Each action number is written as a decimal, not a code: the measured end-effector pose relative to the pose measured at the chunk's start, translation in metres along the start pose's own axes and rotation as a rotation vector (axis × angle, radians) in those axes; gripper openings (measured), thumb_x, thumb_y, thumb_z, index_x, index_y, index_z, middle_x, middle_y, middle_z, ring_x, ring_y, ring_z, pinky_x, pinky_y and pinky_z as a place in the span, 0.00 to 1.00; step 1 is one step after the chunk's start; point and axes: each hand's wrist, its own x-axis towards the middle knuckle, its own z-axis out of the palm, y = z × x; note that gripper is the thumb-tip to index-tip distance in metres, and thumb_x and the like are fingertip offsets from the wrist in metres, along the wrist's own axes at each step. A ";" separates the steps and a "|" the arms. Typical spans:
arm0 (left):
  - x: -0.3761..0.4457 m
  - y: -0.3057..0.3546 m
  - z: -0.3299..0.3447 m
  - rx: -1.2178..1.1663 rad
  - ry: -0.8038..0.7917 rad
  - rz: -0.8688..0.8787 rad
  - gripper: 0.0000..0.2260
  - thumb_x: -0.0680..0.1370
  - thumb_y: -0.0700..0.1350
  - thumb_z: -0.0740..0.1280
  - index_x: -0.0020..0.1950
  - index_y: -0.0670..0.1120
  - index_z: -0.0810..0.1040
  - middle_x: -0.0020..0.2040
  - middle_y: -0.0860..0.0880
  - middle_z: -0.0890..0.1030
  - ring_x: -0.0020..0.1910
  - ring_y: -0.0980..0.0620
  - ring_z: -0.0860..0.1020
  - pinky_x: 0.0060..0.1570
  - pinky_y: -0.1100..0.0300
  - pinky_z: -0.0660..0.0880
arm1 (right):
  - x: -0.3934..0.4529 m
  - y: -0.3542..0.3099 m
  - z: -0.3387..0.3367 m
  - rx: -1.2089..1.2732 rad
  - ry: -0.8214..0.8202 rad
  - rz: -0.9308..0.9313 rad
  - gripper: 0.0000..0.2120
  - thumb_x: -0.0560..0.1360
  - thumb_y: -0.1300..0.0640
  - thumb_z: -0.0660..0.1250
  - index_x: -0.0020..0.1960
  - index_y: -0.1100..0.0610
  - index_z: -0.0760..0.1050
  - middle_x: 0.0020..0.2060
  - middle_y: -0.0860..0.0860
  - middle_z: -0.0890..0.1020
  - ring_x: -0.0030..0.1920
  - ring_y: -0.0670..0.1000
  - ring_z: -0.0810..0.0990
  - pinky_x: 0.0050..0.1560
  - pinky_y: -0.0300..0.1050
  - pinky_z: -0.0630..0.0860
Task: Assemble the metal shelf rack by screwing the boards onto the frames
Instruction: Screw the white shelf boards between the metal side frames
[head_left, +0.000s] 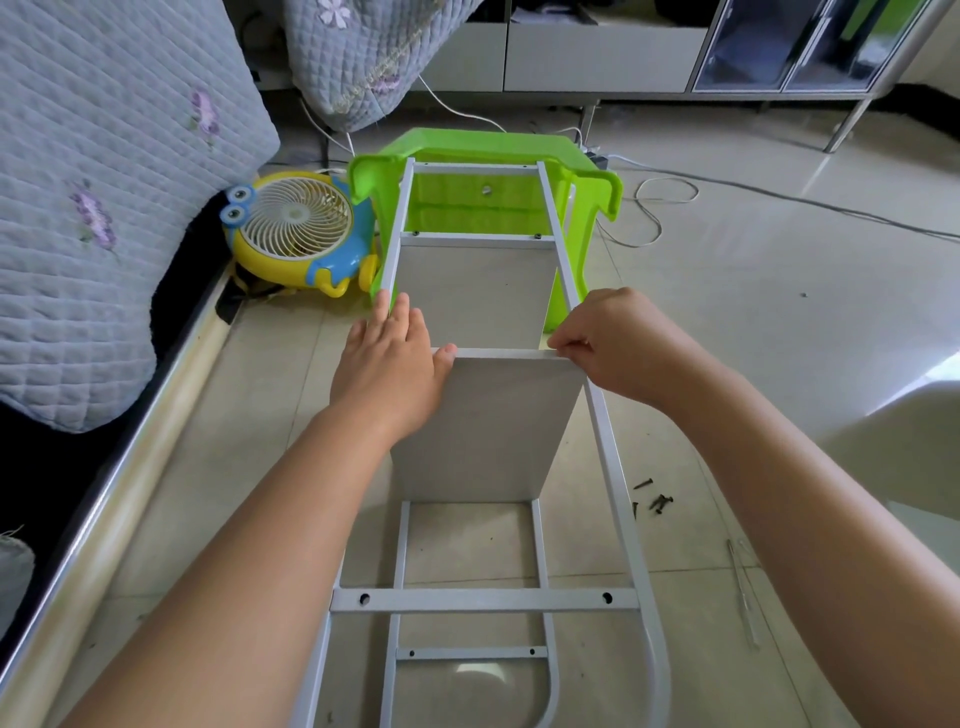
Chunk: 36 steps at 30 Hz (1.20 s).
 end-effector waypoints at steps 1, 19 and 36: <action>0.000 0.000 0.000 0.004 0.001 0.000 0.26 0.82 0.52 0.46 0.76 0.39 0.50 0.77 0.43 0.47 0.76 0.47 0.41 0.73 0.53 0.46 | 0.002 -0.001 0.000 -0.027 -0.012 -0.010 0.13 0.77 0.63 0.59 0.56 0.57 0.79 0.51 0.53 0.81 0.56 0.52 0.74 0.55 0.42 0.69; -0.001 -0.013 -0.005 -0.192 0.164 0.116 0.14 0.78 0.43 0.63 0.63 0.45 0.75 0.72 0.44 0.64 0.74 0.46 0.57 0.66 0.57 0.60 | 0.003 0.005 0.003 0.220 0.101 0.136 0.11 0.74 0.64 0.63 0.53 0.59 0.81 0.47 0.53 0.84 0.50 0.51 0.79 0.48 0.37 0.70; 0.000 -0.023 -0.029 -0.022 0.013 -0.053 0.07 0.77 0.43 0.62 0.45 0.42 0.78 0.34 0.46 0.68 0.42 0.44 0.70 0.36 0.57 0.64 | 0.012 -0.008 0.008 0.177 0.100 0.414 0.10 0.73 0.62 0.62 0.47 0.54 0.81 0.46 0.52 0.81 0.47 0.54 0.76 0.33 0.40 0.66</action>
